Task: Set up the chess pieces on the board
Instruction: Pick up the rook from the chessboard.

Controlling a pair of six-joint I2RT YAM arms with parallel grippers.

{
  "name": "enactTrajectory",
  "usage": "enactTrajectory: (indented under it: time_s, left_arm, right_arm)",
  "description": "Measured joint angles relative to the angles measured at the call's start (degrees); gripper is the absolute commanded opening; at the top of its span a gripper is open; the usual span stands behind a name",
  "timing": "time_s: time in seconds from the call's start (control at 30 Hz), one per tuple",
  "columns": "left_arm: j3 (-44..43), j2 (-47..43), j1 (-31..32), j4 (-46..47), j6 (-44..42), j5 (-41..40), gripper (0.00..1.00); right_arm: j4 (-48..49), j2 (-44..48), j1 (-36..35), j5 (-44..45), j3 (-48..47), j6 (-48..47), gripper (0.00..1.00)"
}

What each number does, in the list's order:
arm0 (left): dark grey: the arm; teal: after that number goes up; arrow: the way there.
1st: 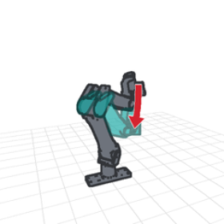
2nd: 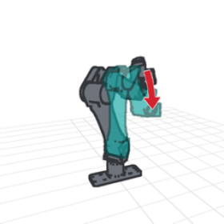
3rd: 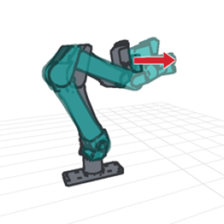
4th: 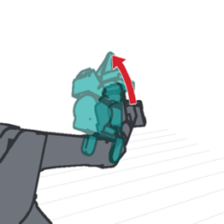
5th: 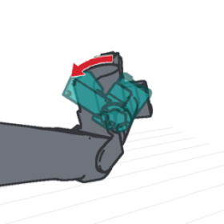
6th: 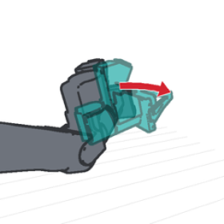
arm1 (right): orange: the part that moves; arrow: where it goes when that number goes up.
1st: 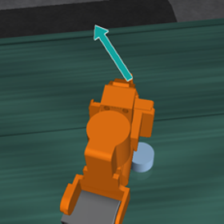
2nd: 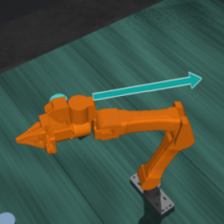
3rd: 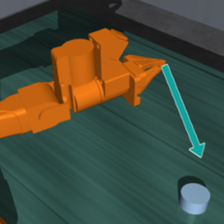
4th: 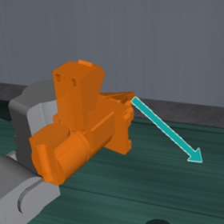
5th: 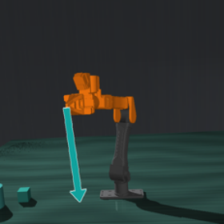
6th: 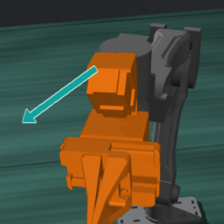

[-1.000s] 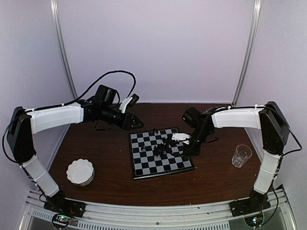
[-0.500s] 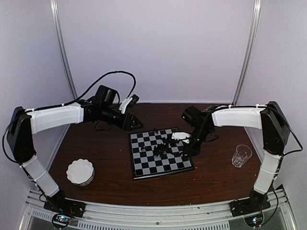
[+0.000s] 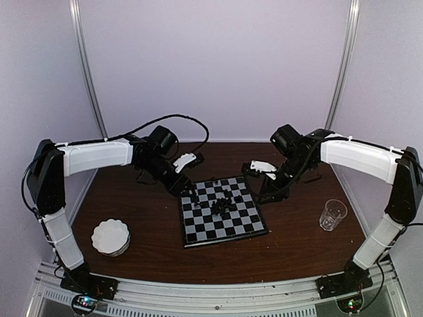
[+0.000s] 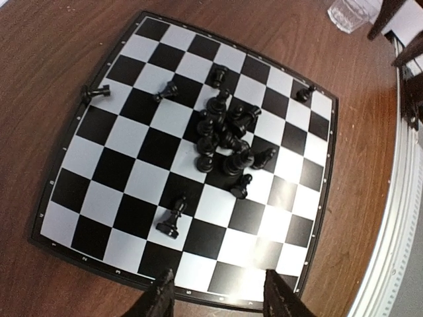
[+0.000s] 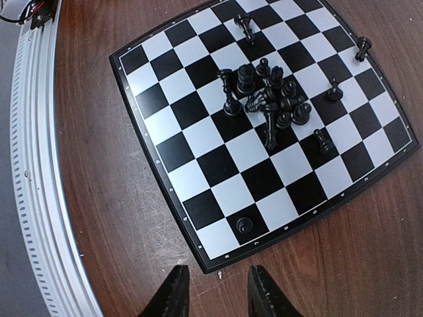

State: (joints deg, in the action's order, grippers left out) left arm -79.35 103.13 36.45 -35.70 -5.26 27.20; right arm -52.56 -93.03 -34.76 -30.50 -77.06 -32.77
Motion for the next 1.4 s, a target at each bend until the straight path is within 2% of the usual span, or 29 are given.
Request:
enactTrajectory:
  time_s: [0.37, 0.63, 0.9, 1.1, 1.3, 1.4]
  left_arm:
    - [-12.2, 13.6, 3.8, -9.3, -14.3, -3.4, 0.49]
    - [-12.7, 16.5, 5.6, -11.3, -19.0, -10.5, 0.49]
    - [-13.0, 16.6, 5.6, -10.8, -21.2, -14.1, 0.44]
    - [-14.3, 17.0, 5.5, -11.1, -20.2, -14.2, 0.44]
    - [-19.6, 17.9, 4.4, -8.9, -12.4, -14.0, 0.38]
    - [-22.6, 19.0, 3.4, -7.2, -7.4, -14.0, 0.42]
  right_arm:
    - [0.7, 0.8, 1.4, -3.2, 4.0, 1.0, 0.33]
    - [1.4, 2.7, 1.4, -3.4, 5.2, 1.0, 0.33]
    - [1.8, 2.8, 1.7, -3.6, 5.8, 1.0, 0.33]
    - [1.8, 2.8, 1.7, -3.8, 6.3, 1.0, 0.33]
    - [2.0, 2.8, 2.1, -3.8, 6.6, 1.0, 0.32]
    - [2.4, 2.9, 2.4, -3.8, 6.9, 1.0, 0.32]
